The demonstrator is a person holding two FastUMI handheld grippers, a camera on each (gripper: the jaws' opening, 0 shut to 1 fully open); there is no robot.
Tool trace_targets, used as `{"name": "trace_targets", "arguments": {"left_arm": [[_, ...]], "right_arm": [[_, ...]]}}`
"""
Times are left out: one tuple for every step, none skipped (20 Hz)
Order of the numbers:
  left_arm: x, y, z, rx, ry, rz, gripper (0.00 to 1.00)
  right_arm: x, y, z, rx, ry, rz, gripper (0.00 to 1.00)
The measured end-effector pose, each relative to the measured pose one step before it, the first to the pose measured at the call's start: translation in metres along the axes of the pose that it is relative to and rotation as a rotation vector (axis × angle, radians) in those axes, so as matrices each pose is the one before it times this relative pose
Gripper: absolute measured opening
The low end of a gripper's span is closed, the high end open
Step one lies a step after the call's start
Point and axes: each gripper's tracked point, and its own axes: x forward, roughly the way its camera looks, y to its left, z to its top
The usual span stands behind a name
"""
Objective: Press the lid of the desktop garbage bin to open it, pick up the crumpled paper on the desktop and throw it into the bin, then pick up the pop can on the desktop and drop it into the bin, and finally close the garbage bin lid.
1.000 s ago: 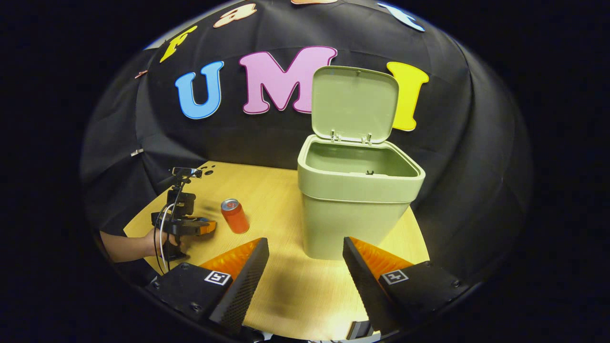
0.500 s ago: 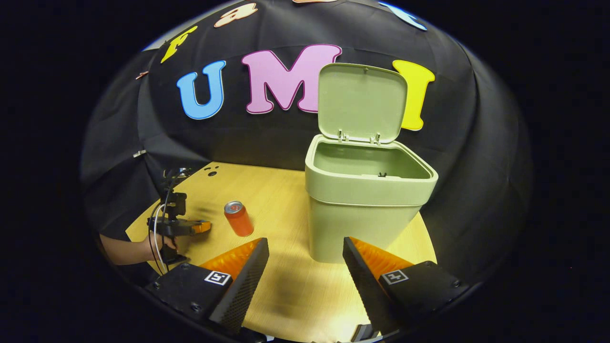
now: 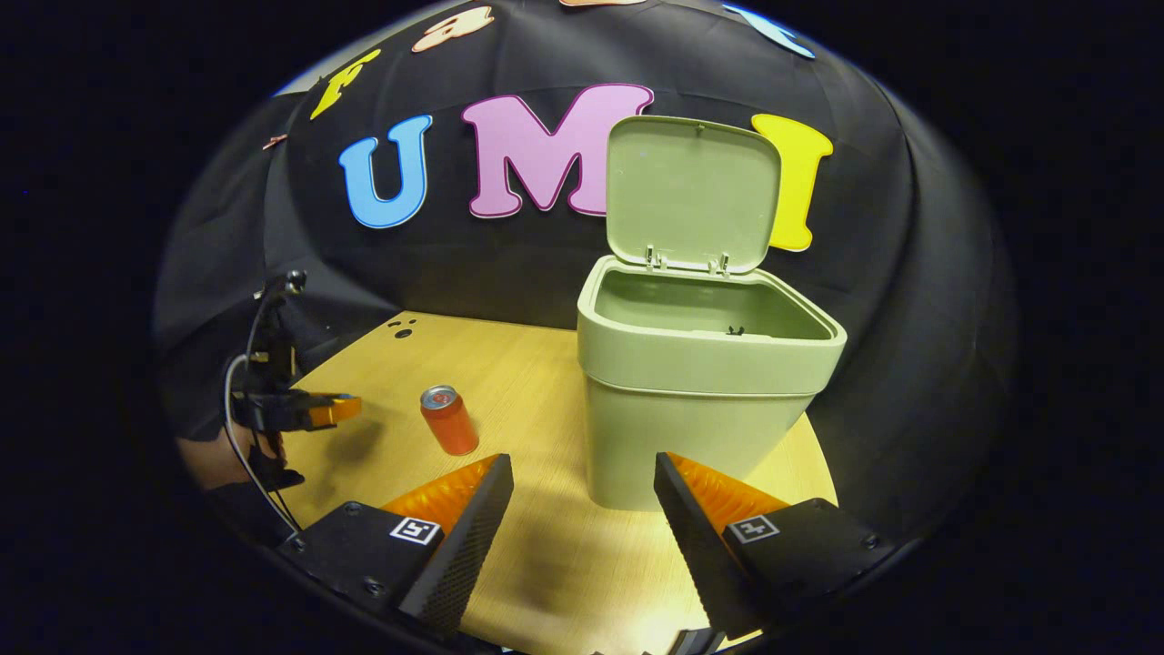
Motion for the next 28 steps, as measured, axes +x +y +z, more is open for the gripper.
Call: {"name": "trace_targets", "arguments": {"left_arm": [[-0.00983,-0.0075,0.01358,0.00721,-0.026,-0.01996,0.31],[-0.00997,-0.00772,0.01685,0.01094,-0.02557,-0.01899,0.31],[-0.00843,-0.0082,0.01767,0.00881,-0.02804,-0.02261,0.31],[-0.00651,-0.01317,0.01952,0.00814,-0.02597,-0.02593,0.3],[-0.00557,-0.01383,0.01629,0.00795,-0.02257,-0.02785,0.3],[-0.00348,-0.01378,0.0165,0.00792,-0.02285,-0.02815,0.31],[-0.00255,-0.015,0.01483,0.00455,-0.01781,-0.03323,0.31],[-0.00135,-0.01781,0.01566,-0.00316,-0.01762,-0.03601,0.29],[0.00076,-0.01771,0.01307,-0.0071,-0.02131,-0.03726,0.29],[0.00314,-0.01424,0.01516,0.00355,-0.02428,-0.01447,0.31],[0.00453,-0.01158,0.01232,0.02305,-0.02172,-0.01647,0.31],[0.00293,-0.01878,0.01194,0.02431,-0.02154,-0.04053,0.29],[0.00535,-0.0197,0.01071,0.01601,-0.01922,-0.04262,0.3],[0.00747,-0.02051,0.00901,0.01013,-0.01071,-0.04581,0.31],[0.00718,-0.01726,0.00445,0.00572,-0.00665,-0.04444,0.31],[0.00895,-0.01803,0.0047,0.00179,-0.00378,-0.04942,0.28],[0.01099,-0.01818,0.00351,0.00001,-0.00617,-0.04772,0.3],[0.01056,-0.01637,0.00331,-0.00048,-0.0037,-0.04385,0.3],[0.01032,-0.01532,-0.00024,0.00246,0.00633,-0.04118,0.3],[0.00917,-0.01456,-0.0003,0.00612,0.00336,-0.03627,0.28],[0.01071,-0.01294,-0.00214,0.00718,0.00878,-0.03424,0.3],[0.00837,-0.01061,-0.00064,0.00701,0.00867,-0.02906,0.3],[0.00902,-0.00989,-0.00259,0.00469,0.00737,-0.02445,0.31],[0.0075,-0.00759,-0.00135,0.00128,0.00647,-0.02186,0.3],[0.0052,-0.00471,-0.00214,-0.00191,0.00808,-0.01565,0.31],[0.00551,-0.00443,-0.00243,-0.00272,0.00795,-0.01322,0.3],[0.00358,-0.00375,-0.00373,-0.00265,0.01027,-0.01023,0.3],[0.00367,-0.00171,-0.00235,-0.00081,0.00773,-0.00378,0.31]], "right_arm": [[0.00115,-0.00193,-0.00239,-0.01305,-0.00426,0.00099,0.98],[0.00149,-0.00053,-0.00363,-0.0065,-0.00016,0.00526,0.98],[0.00207,0.00001,-0.00349,0.00211,0.00191,0.0086,0.98],[0.00217,-0.00177,-0.00265,0.0062,0.00188,0.00553,0.98],[0.00167,-0.00284,-0.00158,0.00639,-0.00097,0.00045,0.98],[0.00111,-0.00379,-0.00042,0.00481,-0.00277,-0.00209,0.98],[0.00155,-0.00525,-0.00004,0.00403,-0.00504,-0.00666,0.98],[0.00047,-0.0055,0.0005,0.00483,-0.00531,-0.00732,0.98],[-0.00025,-0.00479,0.00001,0.00501,-0.00497,-0.00682,0.98],[-0.00126,-0.00477,-0.00091,0.00359,-0.00184,-0.00729,0.98],[-0.00118,-0.00442,-0.00136,0.00197,0.00068,-0.00605,0.98],[-0.00112,-0.0043,-0.00109,0.00228,-0.00086,-0.00621,0.98],[-0.00119,-0.00424,-0.00078,0.00478,-0.00093,-0.00566,0.98],[-0.00137,-0.00282,-0.00175,0.00593,0.00064,-0.00333,0.98],[-0.00133,-0.00349,-0.00125,0.00468,0.00172,-0.0048,0.98],[-0.00037,-0.00429,-0.00219,0.00387,0.00256,-0.00667,0.98],[-0.00114,-0.00374,-0.00121,0.00537,0.00082,-0.00724,0.98],[-0.00091,-0.00381,-0.00158,0.00948,0.0012,-0.00679,0.98],[-0.00103,-0.0028,-0.00135,0.01017,0.00144,-0.00546,0.98],[-0.00106,-0.00299,-0.00183,0.00608,0.00078,-0.00539,0.98],[-0.00116,-0.00201,-0.00079,0.00197,0.00081,-0.00381,0.98],[-0.0011,-0.00135,-0.00159,0.00028,0.00002,-0.00194,0.98],[-0.00096,-0.00107,-0.00068,-0.00096,-0.00037,-0.00081,0.98],[-0.00175,-0.00102,-0.00099,-0.0026,-0.00118,-0.00121,0.98],[-0.00114,-0.00109,-0.00063,-0.00208,-0.00011,-0.00122,0.98],[-0.00061,-0.00122,-0.00211,0.00149,0.00203,-0.00031,0.98],[-0.0001,-0.00109,-0.00191,0.00423,0.00332,-0.00081,0.98],[0.00071,-0.00082,-0.00137,0.00476,0.00363,-0.00178,0.98]]}}
